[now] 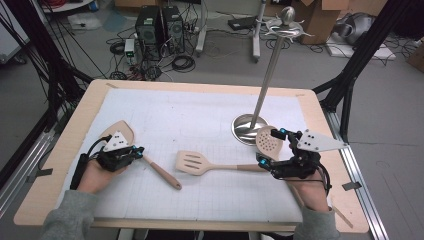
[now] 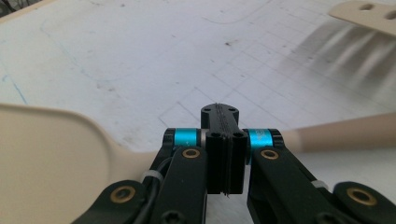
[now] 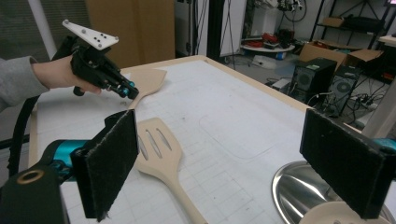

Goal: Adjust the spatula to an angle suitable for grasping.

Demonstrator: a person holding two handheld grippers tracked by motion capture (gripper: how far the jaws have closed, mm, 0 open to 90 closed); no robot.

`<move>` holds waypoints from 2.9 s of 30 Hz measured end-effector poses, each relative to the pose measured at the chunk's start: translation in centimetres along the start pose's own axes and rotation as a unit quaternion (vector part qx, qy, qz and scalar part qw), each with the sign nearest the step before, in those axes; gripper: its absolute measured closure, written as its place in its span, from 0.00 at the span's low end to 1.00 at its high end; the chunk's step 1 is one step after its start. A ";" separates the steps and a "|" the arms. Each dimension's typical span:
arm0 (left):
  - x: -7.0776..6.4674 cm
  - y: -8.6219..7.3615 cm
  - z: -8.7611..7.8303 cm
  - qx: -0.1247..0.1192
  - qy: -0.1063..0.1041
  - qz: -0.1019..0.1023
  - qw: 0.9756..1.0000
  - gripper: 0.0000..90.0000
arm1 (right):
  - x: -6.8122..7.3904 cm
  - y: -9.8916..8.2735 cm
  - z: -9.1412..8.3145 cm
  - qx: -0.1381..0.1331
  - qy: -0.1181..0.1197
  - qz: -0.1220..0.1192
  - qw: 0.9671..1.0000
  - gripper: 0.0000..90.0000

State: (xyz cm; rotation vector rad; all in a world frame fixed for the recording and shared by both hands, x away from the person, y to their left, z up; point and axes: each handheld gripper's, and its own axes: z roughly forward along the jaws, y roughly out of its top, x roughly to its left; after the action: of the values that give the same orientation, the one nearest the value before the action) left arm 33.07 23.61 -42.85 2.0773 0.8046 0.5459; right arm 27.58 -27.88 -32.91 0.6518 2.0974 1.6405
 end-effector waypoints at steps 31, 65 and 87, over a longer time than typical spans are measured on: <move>1.0 -3.1 -2.1 0.053 0.065 -0.037 0.996 1.00 | 0.4 -0.1 0.4 0.009 0.006 -0.002 1.000 0.12; -8.2 -7.4 -9.4 -0.013 -0.044 0.016 0.999 0.99 | 0.4 0.3 0.5 0.003 0.008 -0.004 1.000 0.12; -7.8 -5.3 -5.0 0.004 -0.059 0.008 0.998 0.99 | 0.2 0.2 0.5 0.004 0.006 -0.004 1.000 0.12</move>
State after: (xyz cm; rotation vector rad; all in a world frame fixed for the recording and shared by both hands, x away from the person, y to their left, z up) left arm 22.66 23.23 -45.11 2.1039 0.7228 0.4261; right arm 27.74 -27.38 -32.81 0.6355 2.1141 1.6361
